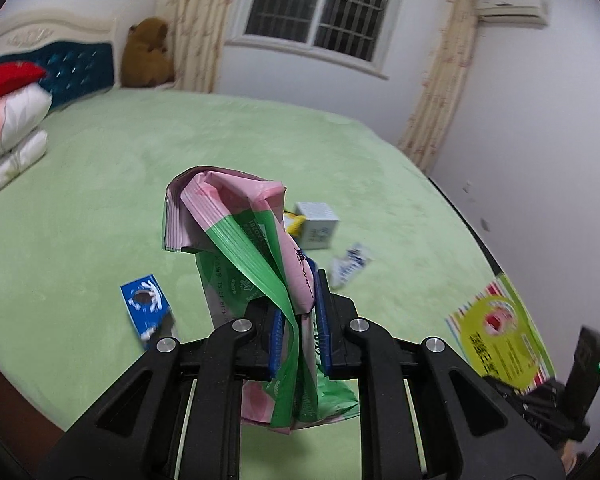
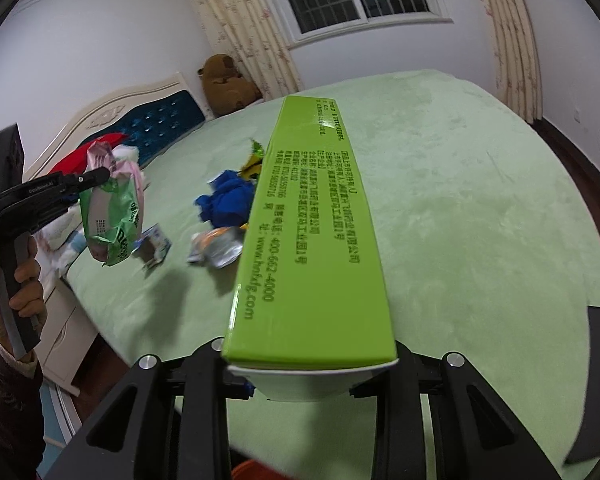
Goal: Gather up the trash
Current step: 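Carry the box and wrapper off the bed down toward the orange bucket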
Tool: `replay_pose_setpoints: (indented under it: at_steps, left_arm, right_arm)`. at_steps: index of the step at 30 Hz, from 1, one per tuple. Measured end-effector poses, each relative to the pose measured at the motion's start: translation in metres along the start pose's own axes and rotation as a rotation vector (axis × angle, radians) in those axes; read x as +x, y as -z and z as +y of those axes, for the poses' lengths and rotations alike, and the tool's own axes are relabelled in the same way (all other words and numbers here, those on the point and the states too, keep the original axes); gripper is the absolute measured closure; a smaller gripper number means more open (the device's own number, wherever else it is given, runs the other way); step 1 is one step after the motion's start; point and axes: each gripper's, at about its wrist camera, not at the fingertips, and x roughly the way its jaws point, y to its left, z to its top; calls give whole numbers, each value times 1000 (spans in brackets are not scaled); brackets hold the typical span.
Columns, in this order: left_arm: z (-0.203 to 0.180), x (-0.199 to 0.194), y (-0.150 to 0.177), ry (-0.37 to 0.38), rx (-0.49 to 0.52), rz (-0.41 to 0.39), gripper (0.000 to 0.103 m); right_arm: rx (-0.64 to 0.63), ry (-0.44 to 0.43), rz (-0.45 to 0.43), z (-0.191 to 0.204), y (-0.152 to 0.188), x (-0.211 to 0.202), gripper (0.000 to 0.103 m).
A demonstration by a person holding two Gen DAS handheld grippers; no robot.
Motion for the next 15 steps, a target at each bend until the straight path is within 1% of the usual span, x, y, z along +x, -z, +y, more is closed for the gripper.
replay_pose_setpoints:
  at_steps: [3, 6, 11, 15]
  left_arm:
    - [-20, -27, 19, 16, 48, -21, 89]
    - [-32, -46, 42, 13, 73, -22, 89]
    - [-48, -64, 78, 15, 108, -10, 89]
    - [-58, -82, 109, 38, 130, -7, 90]
  right_arm:
    - [-25, -21, 7, 10, 11, -17, 73]
    - [-62, -32, 19, 19, 23, -33, 73]
    - [-120, -51, 51, 32, 48, -54, 73]
    - [-161, -64, 79, 41, 68, -65, 73]
